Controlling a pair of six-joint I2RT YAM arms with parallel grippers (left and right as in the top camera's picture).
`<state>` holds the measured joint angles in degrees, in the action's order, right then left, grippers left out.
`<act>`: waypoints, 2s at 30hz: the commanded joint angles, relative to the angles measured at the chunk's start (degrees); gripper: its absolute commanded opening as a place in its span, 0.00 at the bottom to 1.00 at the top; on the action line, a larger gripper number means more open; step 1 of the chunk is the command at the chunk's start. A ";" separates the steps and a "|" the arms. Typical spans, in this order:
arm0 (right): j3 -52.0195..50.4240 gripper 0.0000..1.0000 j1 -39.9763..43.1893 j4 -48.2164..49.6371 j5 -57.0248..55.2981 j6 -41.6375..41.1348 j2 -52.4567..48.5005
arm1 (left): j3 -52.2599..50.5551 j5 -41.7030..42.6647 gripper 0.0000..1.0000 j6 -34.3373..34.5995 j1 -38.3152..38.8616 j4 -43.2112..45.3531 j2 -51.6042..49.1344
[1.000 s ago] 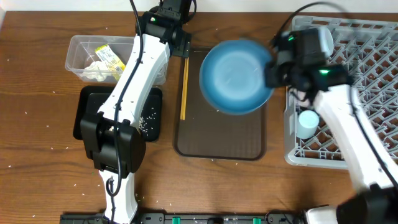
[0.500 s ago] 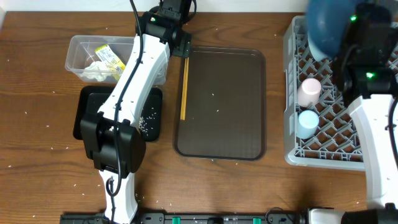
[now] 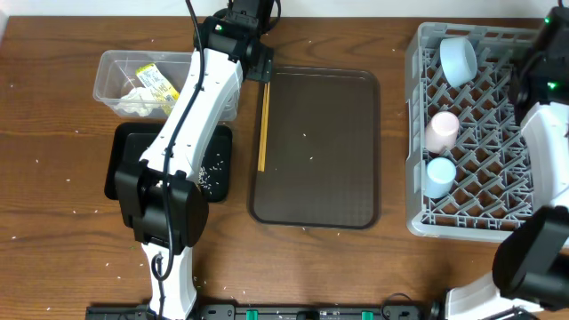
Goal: Sort waste into correct bins and load items into the dishwasher rack
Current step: 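Carry the teal plate right and stand it upright in the rack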
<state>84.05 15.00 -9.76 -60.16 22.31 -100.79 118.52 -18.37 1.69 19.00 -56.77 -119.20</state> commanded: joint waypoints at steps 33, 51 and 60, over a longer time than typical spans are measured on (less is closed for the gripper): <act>0.68 0.01 8.31 4.44 6.43 6.54 -4.26 | -0.22 -0.57 0.98 0.55 -0.07 -0.17 -0.44; 0.61 0.01 8.59 -0.57 12.68 4.66 -4.33 | -0.22 -0.57 0.98 0.55 -0.07 -0.17 -0.44; 0.61 0.11 6.99 -1.64 13.46 3.02 -4.33 | -0.22 -0.57 0.98 0.55 -0.07 -0.17 -0.44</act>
<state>84.44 23.35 -10.83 -49.36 26.26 -105.08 118.52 -18.37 1.72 19.00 -56.80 -119.20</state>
